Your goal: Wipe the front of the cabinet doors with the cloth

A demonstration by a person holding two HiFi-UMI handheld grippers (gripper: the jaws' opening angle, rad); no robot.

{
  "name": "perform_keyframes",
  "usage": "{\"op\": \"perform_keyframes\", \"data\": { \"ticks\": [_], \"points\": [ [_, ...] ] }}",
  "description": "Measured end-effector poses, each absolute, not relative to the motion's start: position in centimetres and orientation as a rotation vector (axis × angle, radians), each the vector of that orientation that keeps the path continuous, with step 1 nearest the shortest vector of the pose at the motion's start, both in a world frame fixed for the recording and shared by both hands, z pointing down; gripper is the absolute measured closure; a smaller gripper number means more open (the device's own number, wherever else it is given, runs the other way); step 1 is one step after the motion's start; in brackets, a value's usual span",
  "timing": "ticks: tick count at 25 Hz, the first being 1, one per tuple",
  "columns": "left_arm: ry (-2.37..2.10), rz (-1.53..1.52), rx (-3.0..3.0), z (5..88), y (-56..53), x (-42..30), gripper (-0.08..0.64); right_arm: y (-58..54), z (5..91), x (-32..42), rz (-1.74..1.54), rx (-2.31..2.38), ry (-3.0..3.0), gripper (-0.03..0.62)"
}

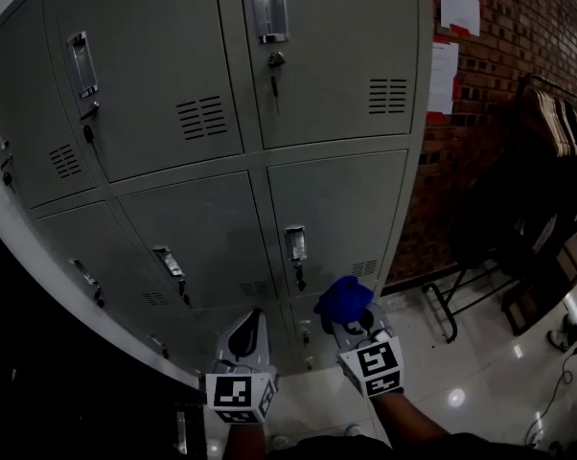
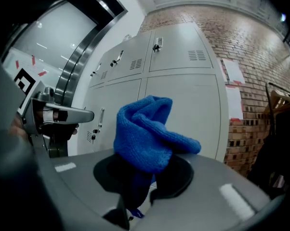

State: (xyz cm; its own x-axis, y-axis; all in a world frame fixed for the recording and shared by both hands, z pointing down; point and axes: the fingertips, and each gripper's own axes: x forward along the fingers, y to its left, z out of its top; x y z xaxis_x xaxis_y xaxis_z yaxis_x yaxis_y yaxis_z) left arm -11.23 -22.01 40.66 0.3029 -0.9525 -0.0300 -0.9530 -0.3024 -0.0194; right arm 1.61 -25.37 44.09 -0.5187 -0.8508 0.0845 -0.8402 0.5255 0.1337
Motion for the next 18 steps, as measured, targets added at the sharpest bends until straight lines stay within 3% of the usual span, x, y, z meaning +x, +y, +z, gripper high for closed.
{"op": "perform_keyframes", "data": {
  "ticks": [18],
  "points": [
    [1.808, 0.005, -2.523, 40.7, -21.6, -10.3, 0.545, -23.8, 42.1, 1.7, -0.224, 1.502, -2.614, 0.509]
  ]
}}
